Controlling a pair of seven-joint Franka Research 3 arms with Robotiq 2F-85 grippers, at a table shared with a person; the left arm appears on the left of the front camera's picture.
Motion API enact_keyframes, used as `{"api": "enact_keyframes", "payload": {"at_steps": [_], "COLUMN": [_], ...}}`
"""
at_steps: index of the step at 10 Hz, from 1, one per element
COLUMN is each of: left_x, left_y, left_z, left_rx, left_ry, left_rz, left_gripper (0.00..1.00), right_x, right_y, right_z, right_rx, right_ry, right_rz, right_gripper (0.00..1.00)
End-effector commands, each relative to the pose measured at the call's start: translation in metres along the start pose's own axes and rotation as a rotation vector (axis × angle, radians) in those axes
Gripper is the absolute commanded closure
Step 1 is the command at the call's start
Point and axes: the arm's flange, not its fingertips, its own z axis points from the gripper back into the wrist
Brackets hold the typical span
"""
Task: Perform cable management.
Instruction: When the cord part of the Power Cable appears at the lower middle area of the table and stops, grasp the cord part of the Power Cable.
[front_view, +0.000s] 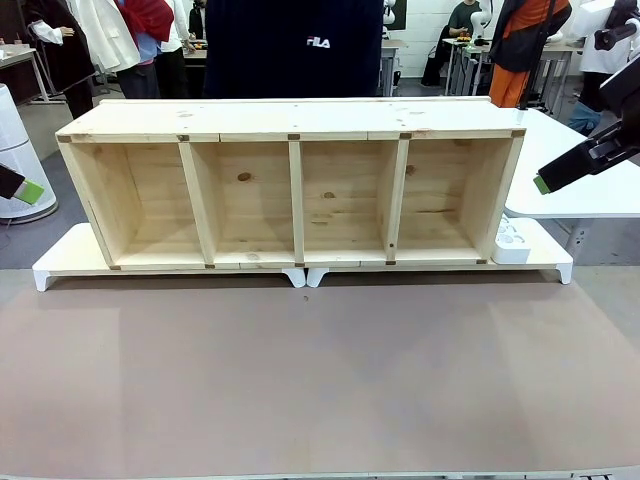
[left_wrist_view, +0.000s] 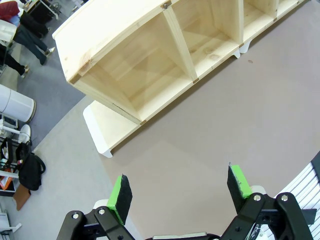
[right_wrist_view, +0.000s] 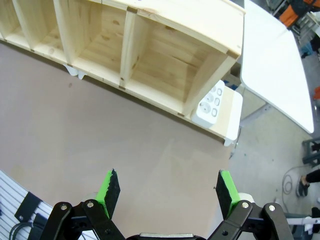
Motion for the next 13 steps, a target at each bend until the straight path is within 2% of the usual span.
{"api": "enact_keyframes", "payload": {"at_steps": [1,13], "left_x": [0.0009,0.0009], "left_y": [-0.0005,-0.0005], "left_z": [0.0007,0.0007], "left_rx": [0.003,0.003], "left_ry": [-0.005,-0.005], "left_rz": [0.008,0.008], "left_gripper": [0.00,0.00], "right_x": [0.0001,0.0001], "right_y": [-0.0002,-0.0002], "right_z": [0.0004,0.0004], "right_rx": [-0.002,-0.002], "right_ry": [-0.001,-0.001], "right_rz": [0.000,0.000], "right_gripper": [0.00,0.00]}}
